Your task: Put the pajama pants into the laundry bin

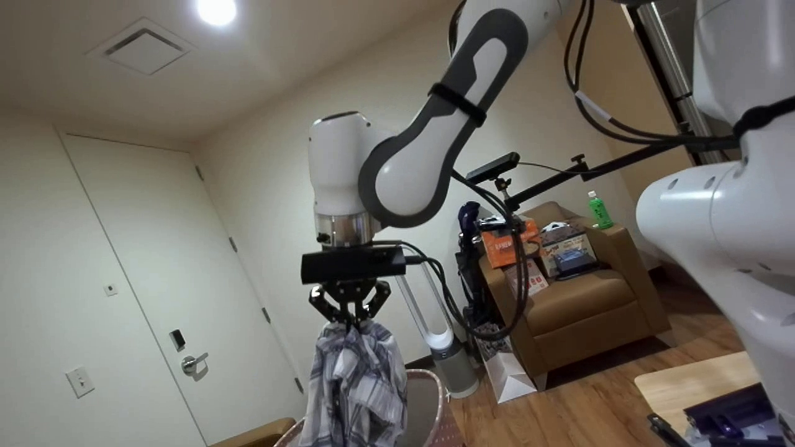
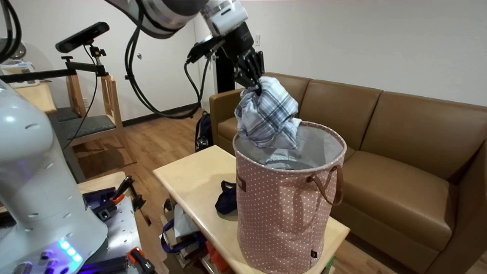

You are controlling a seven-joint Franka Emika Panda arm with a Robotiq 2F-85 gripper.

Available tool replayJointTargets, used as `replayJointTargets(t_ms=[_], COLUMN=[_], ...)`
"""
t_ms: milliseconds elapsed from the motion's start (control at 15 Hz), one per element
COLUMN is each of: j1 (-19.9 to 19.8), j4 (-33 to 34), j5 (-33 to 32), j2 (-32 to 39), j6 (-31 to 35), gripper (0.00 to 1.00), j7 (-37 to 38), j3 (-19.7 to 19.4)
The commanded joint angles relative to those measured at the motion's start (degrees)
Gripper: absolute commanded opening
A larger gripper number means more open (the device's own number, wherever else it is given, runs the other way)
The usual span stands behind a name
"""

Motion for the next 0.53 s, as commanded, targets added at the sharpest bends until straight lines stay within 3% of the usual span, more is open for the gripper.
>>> replayJointTargets(t_ms=[0,133,333,467], j1=[-10.49,-11.99,-19.20,-19.19], j4=[-0.71,0.05,1.90,2.00], j5=[7.36,8.47,15.32,25.63], j2=[3.13,4.69,11.82,17.10], j6=[2.76,2.03,0.62,1.68], gripper=[0.10,0.06,0.06,0.06], j7=[-5.10,-4.56,-4.81,-13.57], j3=[10.03,11.44,15.57,13.12])
